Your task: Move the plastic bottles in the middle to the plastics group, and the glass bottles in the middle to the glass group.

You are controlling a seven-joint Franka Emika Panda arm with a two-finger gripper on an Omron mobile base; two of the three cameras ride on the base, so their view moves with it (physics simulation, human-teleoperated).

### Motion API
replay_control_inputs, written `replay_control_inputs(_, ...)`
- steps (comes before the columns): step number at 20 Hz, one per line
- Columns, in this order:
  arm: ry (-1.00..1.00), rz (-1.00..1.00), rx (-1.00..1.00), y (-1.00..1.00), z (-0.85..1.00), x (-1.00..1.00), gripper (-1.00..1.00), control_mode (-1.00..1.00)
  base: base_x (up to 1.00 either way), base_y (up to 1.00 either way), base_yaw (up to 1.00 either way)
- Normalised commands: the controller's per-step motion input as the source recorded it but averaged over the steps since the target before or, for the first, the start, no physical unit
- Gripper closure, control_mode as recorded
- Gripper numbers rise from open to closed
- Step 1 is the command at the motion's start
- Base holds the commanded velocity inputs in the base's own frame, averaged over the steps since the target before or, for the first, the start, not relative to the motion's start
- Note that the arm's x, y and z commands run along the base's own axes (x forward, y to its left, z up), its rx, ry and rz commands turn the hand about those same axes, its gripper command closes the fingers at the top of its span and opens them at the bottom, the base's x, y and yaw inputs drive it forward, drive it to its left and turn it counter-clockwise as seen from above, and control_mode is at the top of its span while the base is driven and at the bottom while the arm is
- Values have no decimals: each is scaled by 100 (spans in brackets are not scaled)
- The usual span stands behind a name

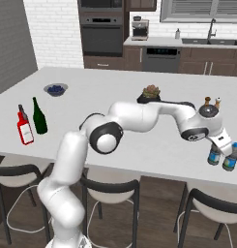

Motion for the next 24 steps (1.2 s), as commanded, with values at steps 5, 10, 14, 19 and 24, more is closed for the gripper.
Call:
replay_control_inputs(5, 0, 0, -8, 72, 33, -78, -100, -100, 0, 0, 0)
replay_control_inputs(10, 0, 0, -1, 73, 68, -32, -100, -100, 0, 0, 0)
replay_control_inputs(14, 4, 4, 0, 67, 77, -31, -100, -100, 0, 0, 0)
replay_control_inputs(19, 8, 13, 0, 76, 72, -19, -100, -100, 0, 0, 0)
replay_control_inputs(24, 10, 24, 0, 95, 64, -39, -100, -100, 0, 0, 0)
